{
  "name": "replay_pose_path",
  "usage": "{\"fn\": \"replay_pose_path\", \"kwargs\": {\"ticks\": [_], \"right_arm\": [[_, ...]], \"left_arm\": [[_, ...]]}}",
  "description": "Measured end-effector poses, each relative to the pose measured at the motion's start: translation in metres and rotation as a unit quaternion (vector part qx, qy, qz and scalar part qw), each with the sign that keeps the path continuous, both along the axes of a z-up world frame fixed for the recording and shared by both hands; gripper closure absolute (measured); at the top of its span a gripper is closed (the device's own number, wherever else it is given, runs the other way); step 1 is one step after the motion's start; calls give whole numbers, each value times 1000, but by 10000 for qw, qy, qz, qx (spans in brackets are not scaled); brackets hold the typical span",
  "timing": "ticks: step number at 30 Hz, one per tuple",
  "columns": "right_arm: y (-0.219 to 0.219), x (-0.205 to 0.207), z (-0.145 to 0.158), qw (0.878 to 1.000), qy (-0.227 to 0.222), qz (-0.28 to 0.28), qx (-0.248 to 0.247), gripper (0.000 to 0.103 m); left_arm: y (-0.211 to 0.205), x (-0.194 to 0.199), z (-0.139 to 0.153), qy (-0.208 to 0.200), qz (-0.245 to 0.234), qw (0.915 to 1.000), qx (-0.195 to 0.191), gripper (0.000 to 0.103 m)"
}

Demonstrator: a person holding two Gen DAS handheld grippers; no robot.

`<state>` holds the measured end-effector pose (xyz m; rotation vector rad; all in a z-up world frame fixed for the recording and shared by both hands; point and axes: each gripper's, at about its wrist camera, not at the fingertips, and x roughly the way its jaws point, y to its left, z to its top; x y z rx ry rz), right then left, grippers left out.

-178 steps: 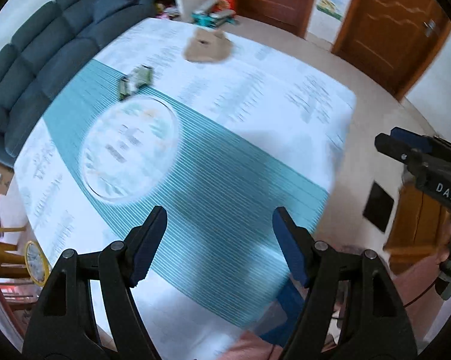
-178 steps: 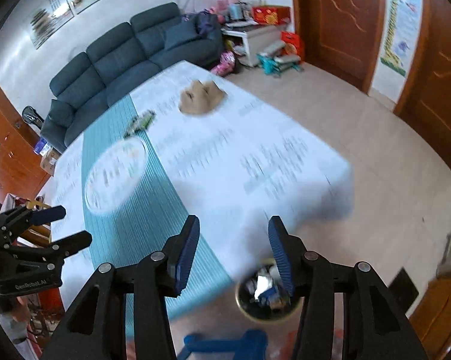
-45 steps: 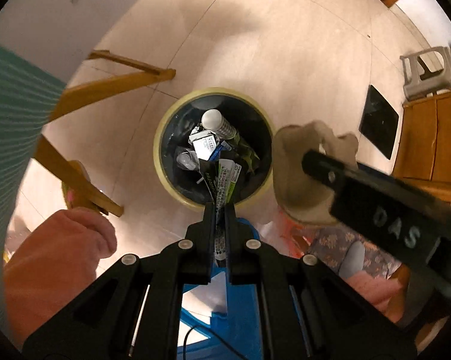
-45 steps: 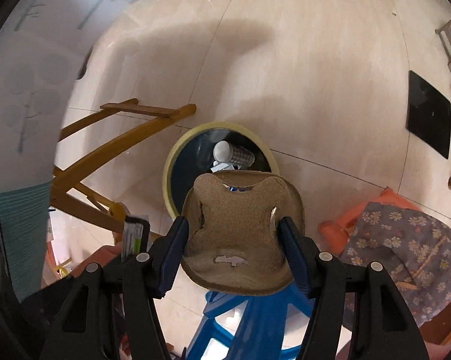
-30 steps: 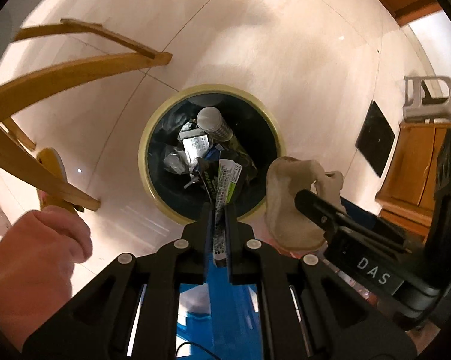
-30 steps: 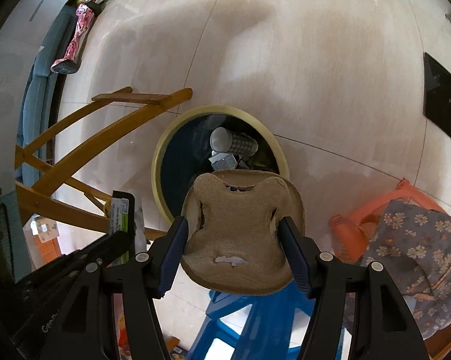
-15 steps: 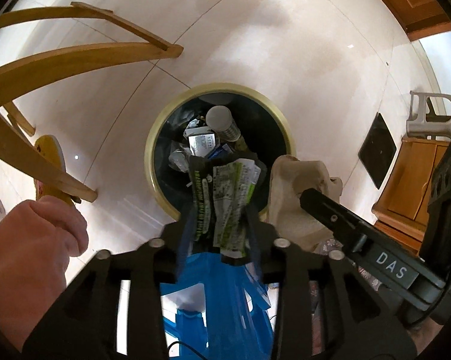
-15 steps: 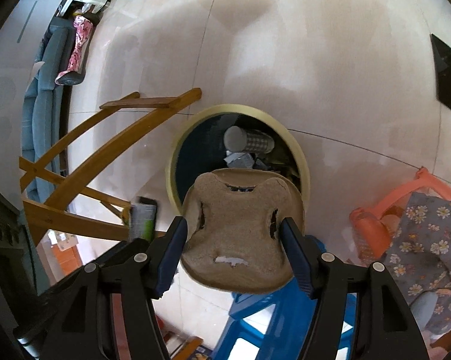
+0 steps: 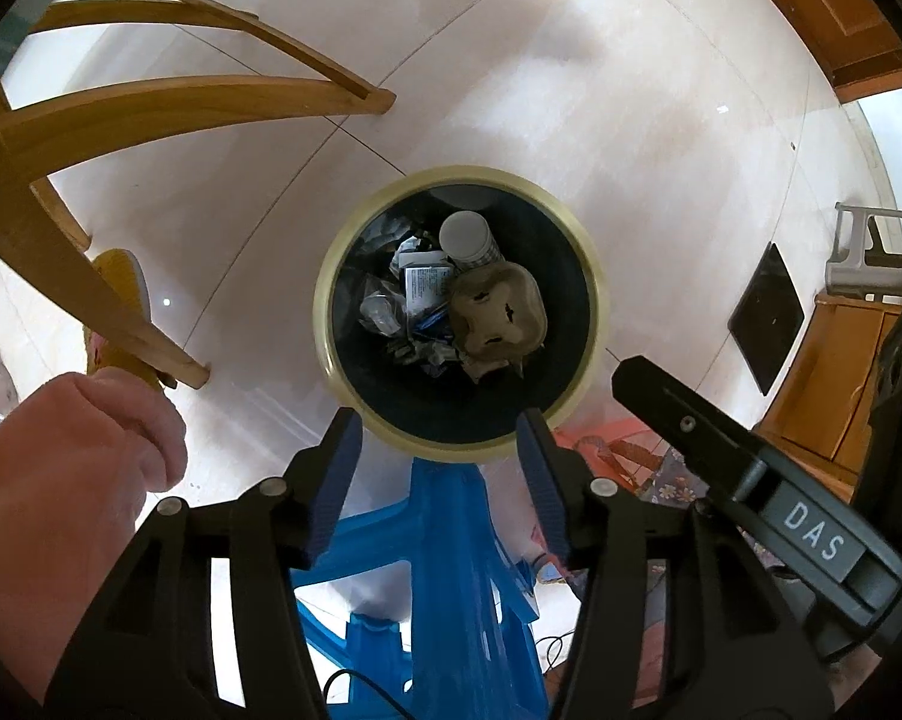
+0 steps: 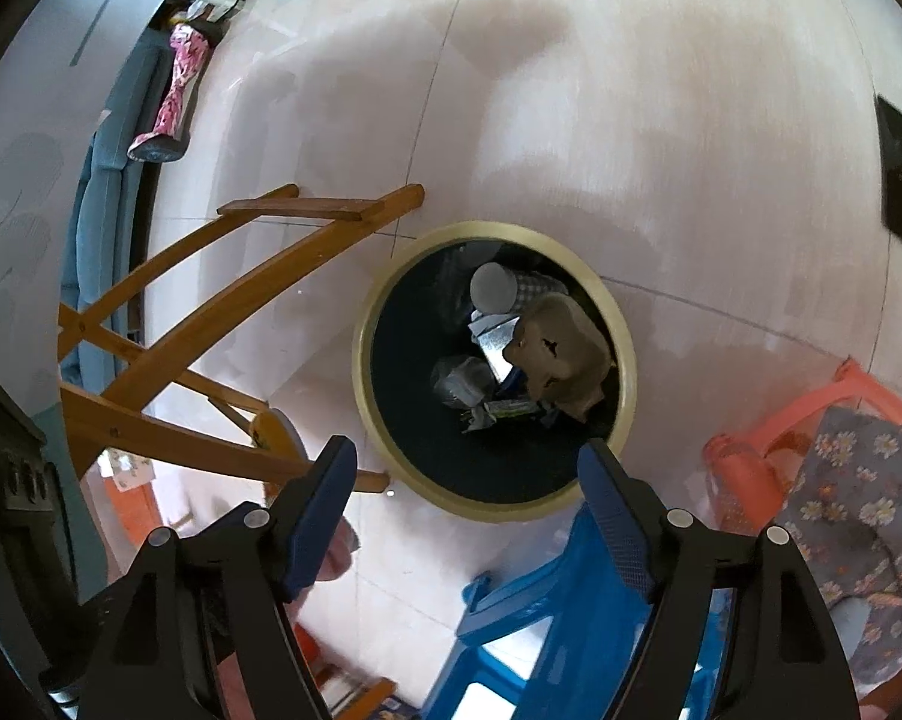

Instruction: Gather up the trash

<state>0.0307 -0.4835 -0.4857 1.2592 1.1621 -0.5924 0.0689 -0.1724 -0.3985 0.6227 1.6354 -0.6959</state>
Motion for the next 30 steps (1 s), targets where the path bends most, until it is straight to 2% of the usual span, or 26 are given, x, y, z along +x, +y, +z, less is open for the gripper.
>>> {"fn": "replay_pose_path", "kwargs": {"ticks": [8, 12, 16, 21, 25, 30], "right_arm": [[-1, -5, 29, 9951, 343, 581, -721, 26], [1, -9, 41, 9905, 579, 874, -887, 26], [3, -9, 64, 9882, 589, 1021, -980, 26], [7, -4, 103, 9824, 739, 1349, -1059, 26], [11, -3, 135, 9730, 1013, 1729, -1143, 26], [12, -7, 188, 9714, 747, 1805, -1347, 26]], "left_arm": [[9, -8, 17, -75, 170, 9998, 52, 53], [16, -12, 30, -98, 370, 9993, 43, 53], [25, -17, 47, -168, 507, 9986, 50, 53], [36, -28, 84, -235, 717, 9971, -14, 53], [43, -41, 121, -222, 857, 9960, -138, 53], [45, -51, 166, -477, 795, 9953, -294, 53]]}}
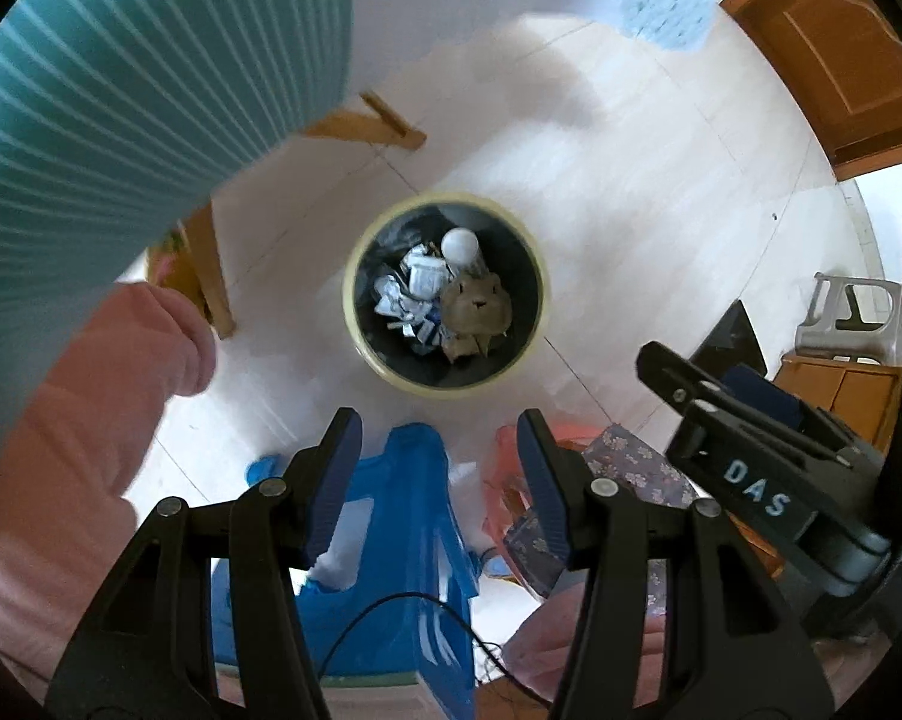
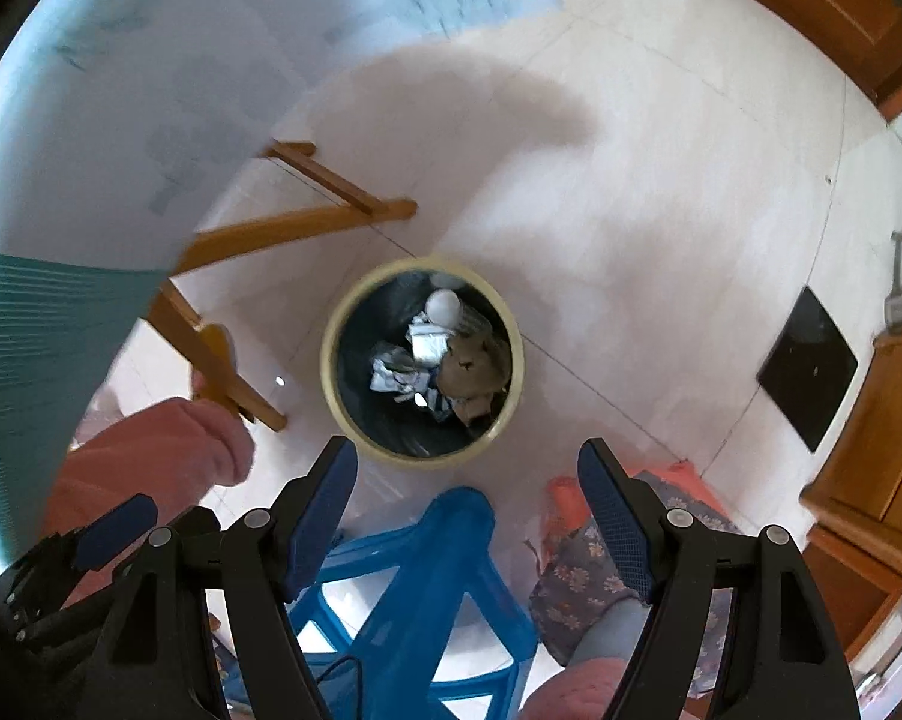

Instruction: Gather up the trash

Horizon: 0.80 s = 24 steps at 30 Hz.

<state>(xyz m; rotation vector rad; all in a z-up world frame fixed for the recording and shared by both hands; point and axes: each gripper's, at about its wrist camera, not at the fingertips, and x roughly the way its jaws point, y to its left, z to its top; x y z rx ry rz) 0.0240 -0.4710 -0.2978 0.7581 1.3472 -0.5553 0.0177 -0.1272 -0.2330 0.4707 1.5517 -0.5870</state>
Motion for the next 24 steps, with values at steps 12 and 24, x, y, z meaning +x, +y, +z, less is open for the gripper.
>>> {"fn": "replay_pose_path", "kwargs": {"ticks": [12, 24], "right_arm": [[10, 13, 152, 9838, -1591, 738, -379, 26], [45, 26, 277, 9215, -2900, 2254, -1264, 26]], "left_arm": [[14, 15, 145, -997, -65, 9939, -470, 53], [43, -8, 247, -2601, 1204, 9550, -759, 52]]}}
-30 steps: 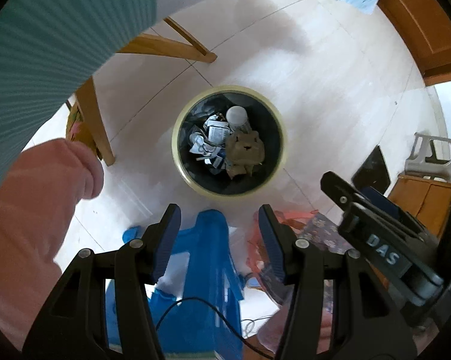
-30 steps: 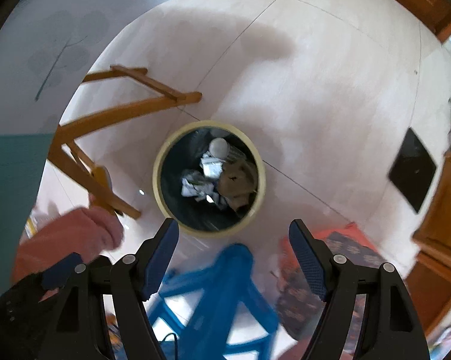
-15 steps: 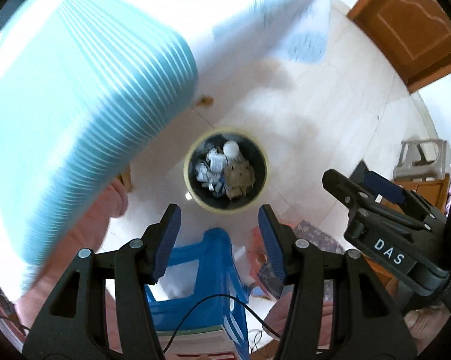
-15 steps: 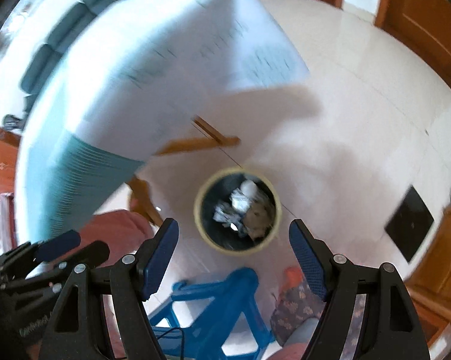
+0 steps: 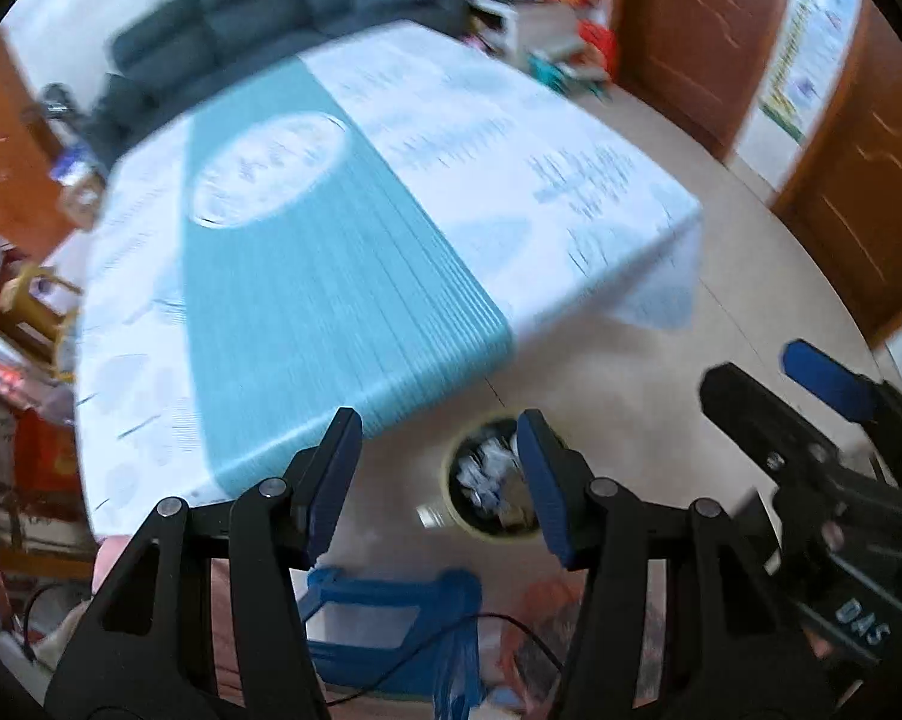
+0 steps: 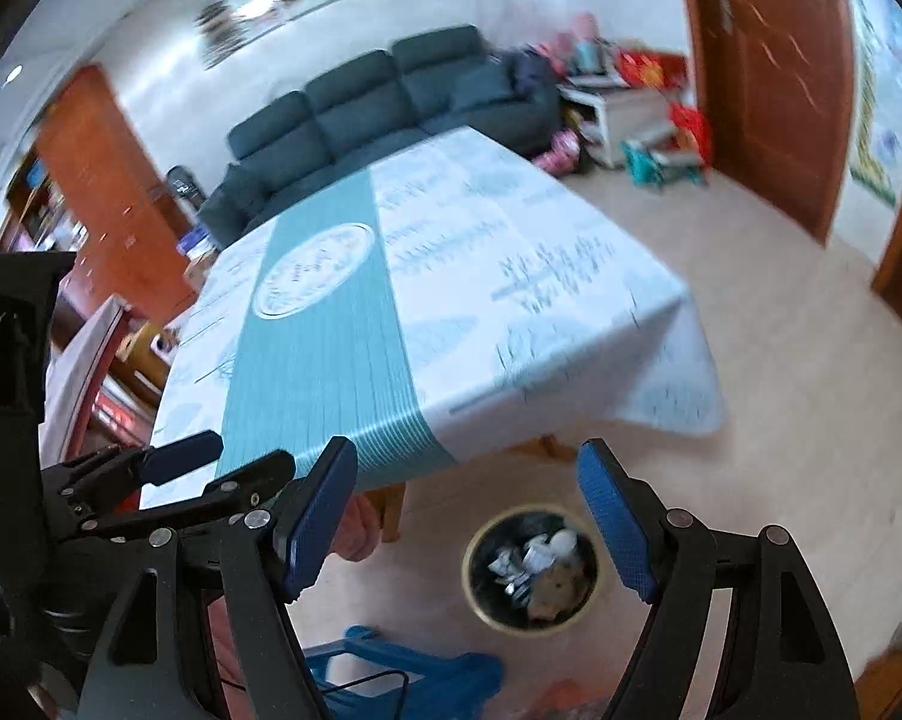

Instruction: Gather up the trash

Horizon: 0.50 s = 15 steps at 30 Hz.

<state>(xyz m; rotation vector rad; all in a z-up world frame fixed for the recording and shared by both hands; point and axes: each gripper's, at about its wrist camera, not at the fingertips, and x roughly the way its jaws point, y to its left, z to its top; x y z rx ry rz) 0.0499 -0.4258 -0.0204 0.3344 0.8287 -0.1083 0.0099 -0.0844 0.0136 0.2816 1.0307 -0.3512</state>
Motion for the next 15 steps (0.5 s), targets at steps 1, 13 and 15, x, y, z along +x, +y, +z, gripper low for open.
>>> {"fn": "replay_pose_path", "kwargs": {"ticks": [1, 13, 15], "right_arm": [[2, -1, 4, 9999, -71, 71, -23, 26], [14, -23, 13, 9967, -455, 666, -91, 26], [16, -22, 12, 9963, -479, 708, -93, 26]], "left_arm": [[4, -4, 0, -122, 83, 9999, -87, 52], [12, -19, -22, 64, 503, 9976, -469, 52], [14, -22, -22, 5, 582, 9969, -522, 52]]}}
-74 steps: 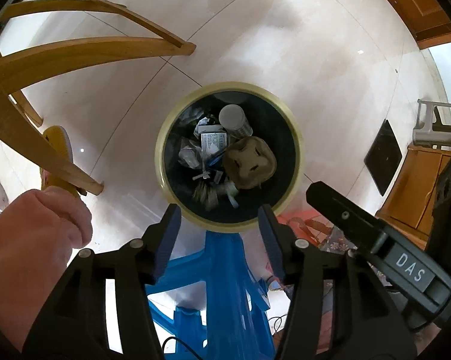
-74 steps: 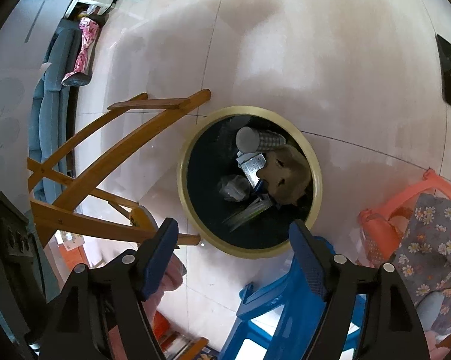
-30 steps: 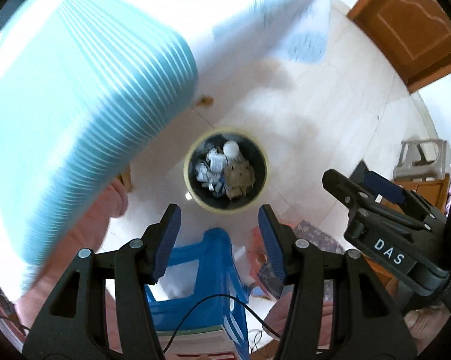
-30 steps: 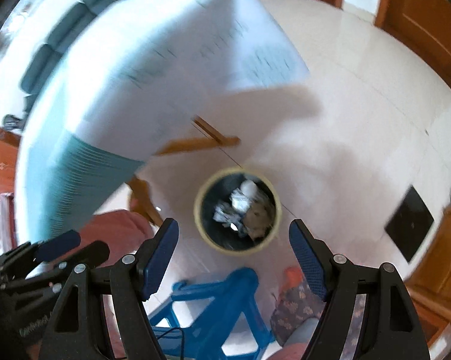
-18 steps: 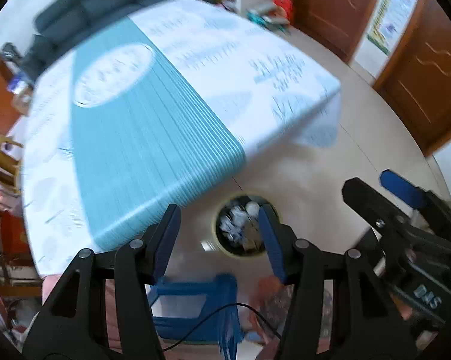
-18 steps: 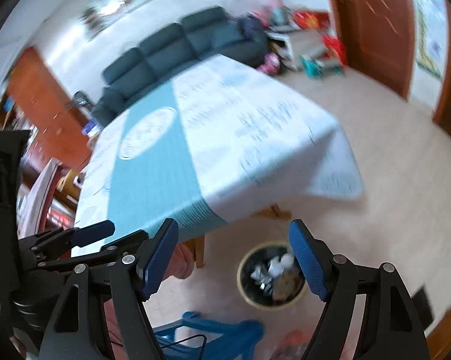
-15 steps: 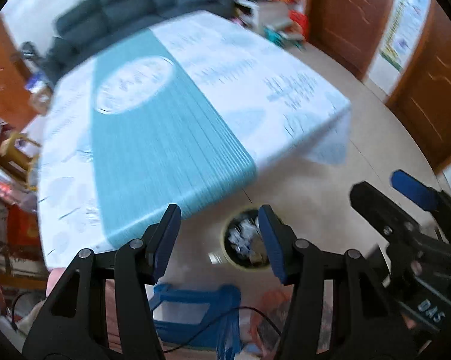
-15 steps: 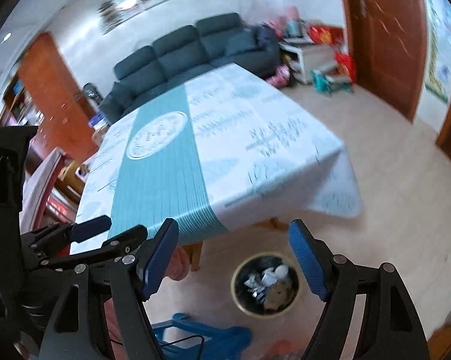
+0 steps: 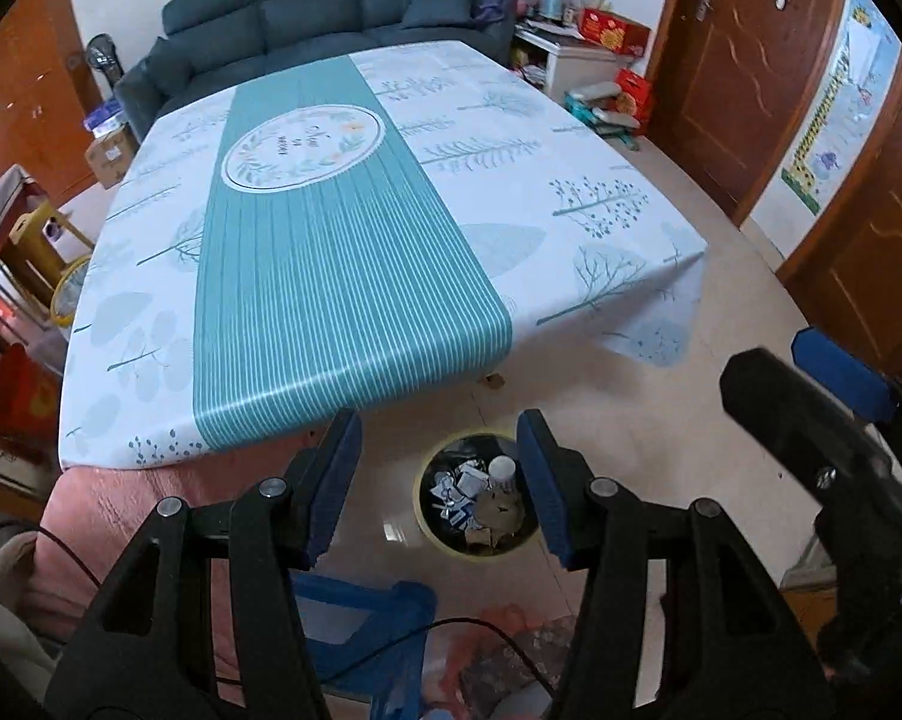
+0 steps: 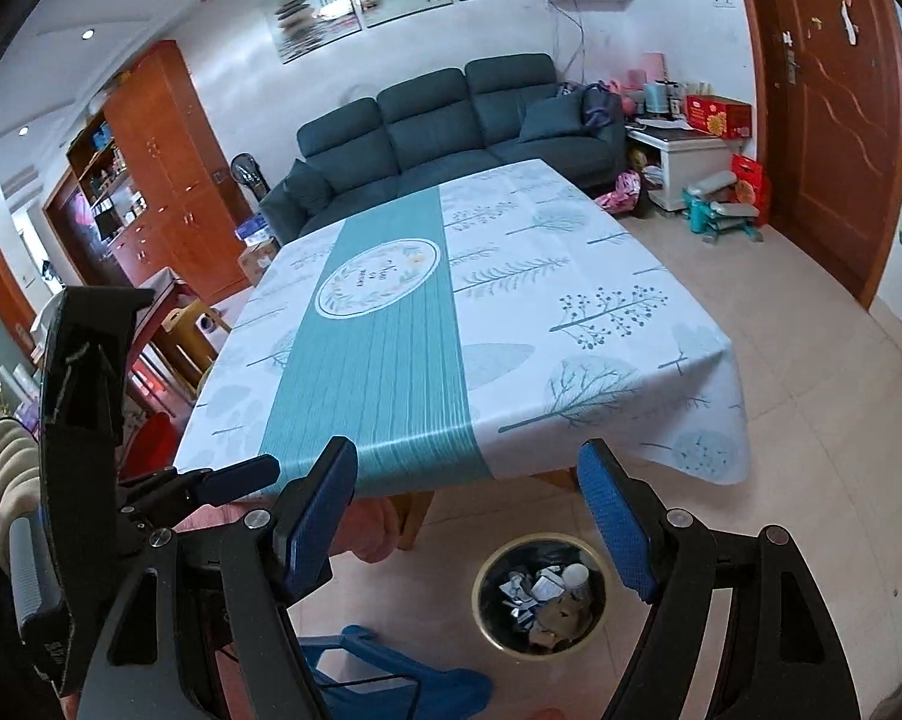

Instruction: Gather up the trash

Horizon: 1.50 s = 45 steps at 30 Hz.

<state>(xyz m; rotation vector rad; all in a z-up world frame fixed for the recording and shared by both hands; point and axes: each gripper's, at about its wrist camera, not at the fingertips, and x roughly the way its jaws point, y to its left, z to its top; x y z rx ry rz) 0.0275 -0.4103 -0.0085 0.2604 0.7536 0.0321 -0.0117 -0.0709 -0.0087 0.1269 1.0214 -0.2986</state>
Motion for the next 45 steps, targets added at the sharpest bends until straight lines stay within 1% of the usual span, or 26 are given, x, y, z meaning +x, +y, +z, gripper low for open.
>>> {"fn": "replay_pose_path", "kwargs": {"ticks": [5, 9, 12, 22, 33, 45], "right_arm": [[-4, 2, -6, 9999, -84, 0, 107, 26], [-9, 1, -7, 9998, -161, -43, 134, 26], [-9, 2, -9, 9998, -158, -42, 106, 26], [-12, 3, -11, 9997, -194, -2, 119, 26], [-12, 4, -10, 9996, -249, 34, 120, 26], [-12, 10, -10, 9990, -381, 83, 227, 26]], "left_arm": [[3, -4, 5, -251, 96, 9996, -21, 52], [6, -7, 11, -349, 175, 9992, -89, 52], [8, -6, 13, -315, 227, 9991, -143, 52], [9, -6, 14, -232, 394, 9989, -107, 52], [9, -10, 14, -305, 465, 9984, -64, 52], [11, -11, 17, -395, 534, 9978, -57, 52]]}}
